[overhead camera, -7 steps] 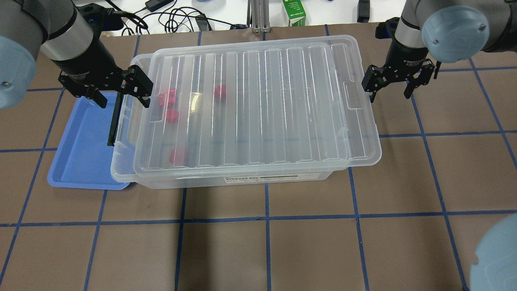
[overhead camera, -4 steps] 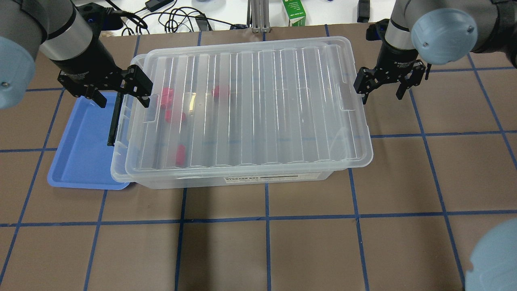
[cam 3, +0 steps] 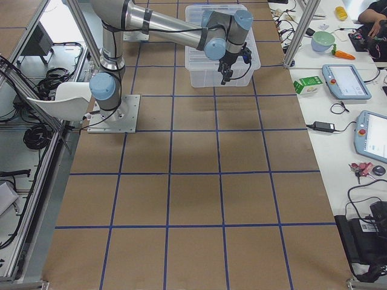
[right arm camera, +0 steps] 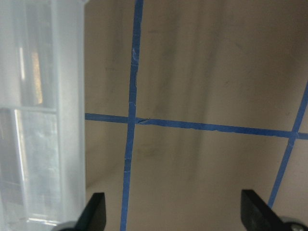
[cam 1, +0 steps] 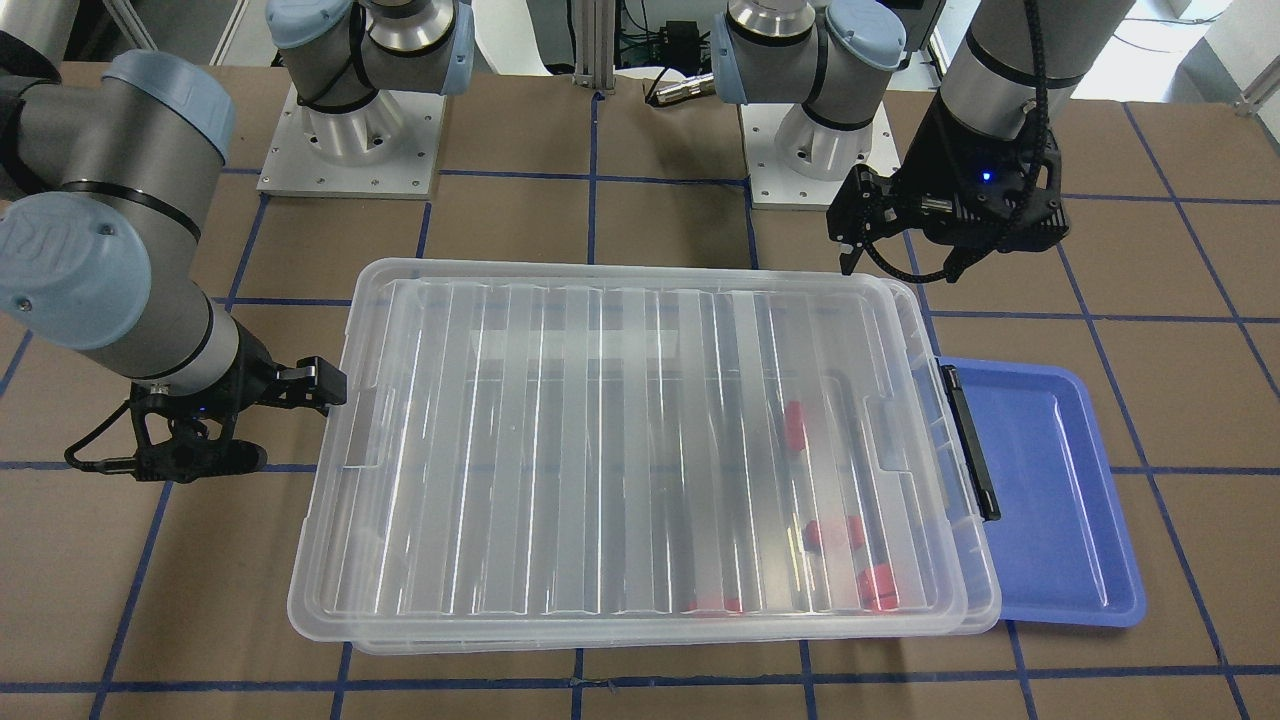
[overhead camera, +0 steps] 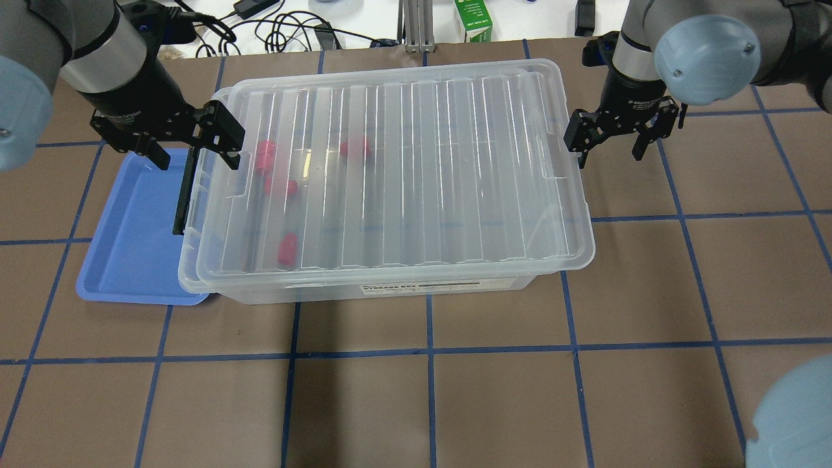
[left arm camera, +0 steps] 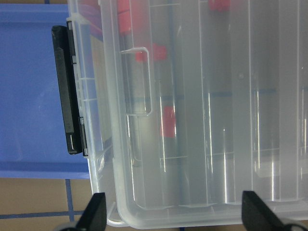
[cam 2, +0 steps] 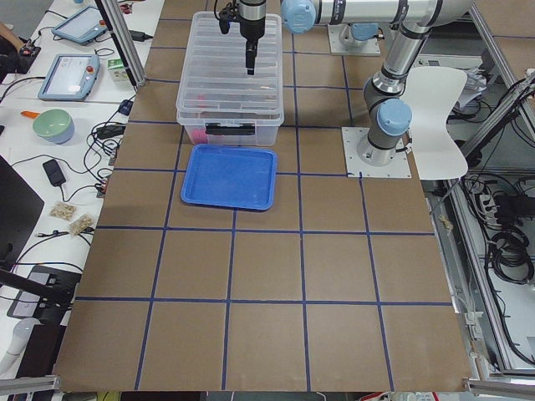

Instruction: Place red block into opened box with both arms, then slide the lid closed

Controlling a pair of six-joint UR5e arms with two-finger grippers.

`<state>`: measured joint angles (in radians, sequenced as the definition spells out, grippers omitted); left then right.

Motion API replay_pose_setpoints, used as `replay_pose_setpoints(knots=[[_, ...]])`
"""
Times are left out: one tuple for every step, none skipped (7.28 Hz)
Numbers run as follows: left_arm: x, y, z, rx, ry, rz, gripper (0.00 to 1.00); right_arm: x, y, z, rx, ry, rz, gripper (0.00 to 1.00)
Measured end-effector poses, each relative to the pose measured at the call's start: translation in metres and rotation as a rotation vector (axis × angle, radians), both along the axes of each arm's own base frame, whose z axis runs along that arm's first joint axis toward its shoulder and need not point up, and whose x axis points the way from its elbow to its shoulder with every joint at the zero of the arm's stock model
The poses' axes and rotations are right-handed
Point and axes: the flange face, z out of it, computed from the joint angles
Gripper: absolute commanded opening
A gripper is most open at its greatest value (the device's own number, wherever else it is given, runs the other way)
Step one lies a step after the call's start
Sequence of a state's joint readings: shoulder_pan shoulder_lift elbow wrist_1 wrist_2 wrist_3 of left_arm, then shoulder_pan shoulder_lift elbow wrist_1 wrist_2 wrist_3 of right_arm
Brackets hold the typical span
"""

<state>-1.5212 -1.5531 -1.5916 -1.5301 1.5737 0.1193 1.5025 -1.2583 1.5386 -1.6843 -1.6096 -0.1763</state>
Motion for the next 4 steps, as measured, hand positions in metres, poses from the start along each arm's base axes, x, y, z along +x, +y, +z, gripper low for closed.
replay_pose_setpoints(knots=[[-0.004,-0.001,0.004,-0.007,-0.01,-0.009,1.0,0.001,0.0,0.0,0.0,0.0,0.001,1.0],[-0.005,-0.001,0.007,-0.01,-0.014,-0.011,1.0,0.001,-0.001,0.002,-0.006,0.0,0.002,1.0],[-0.005,-0.002,0.007,-0.011,-0.016,-0.01,1.0,0.001,-0.003,0.011,-0.023,0.002,0.003,1.0],[-0.005,-0.002,0.007,-0.01,-0.017,-0.009,1.0,0.0,-0.003,0.03,-0.057,0.009,0.002,1.0]])
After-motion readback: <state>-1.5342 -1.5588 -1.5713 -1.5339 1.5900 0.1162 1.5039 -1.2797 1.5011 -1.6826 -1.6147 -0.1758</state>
